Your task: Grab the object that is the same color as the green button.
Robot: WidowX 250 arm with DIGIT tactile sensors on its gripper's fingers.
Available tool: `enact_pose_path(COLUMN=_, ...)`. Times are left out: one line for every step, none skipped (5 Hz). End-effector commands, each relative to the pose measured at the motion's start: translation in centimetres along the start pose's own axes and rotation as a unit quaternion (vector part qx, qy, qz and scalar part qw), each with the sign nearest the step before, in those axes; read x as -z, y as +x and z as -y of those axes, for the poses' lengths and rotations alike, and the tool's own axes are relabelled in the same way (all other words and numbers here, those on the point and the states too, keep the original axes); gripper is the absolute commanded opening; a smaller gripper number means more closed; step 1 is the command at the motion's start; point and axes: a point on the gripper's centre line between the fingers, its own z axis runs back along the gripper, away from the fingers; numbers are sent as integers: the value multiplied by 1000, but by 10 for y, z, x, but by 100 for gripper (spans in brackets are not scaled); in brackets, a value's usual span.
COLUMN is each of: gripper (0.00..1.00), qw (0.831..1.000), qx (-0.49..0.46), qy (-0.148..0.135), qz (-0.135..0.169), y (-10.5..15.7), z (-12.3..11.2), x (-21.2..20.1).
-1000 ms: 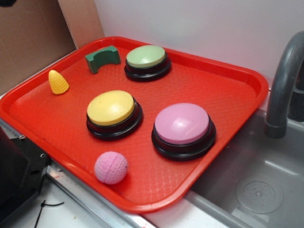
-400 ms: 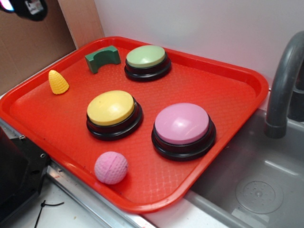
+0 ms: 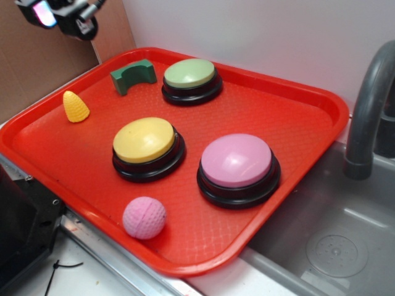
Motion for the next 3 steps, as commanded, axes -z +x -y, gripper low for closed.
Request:
enact_pose_path(gripper=100, qw=997, qx=-62, qy=26, qz=42, y=34, z=-37, x=34)
enact_pose_path(gripper=100, qw=995, qx=-77, qy=58, qz=40, y=43, z=-52, x=49)
enact_pose_path(gripper=100, qw=992, qx=-99, qy=68, qz=42, y=52, z=-63, x=65)
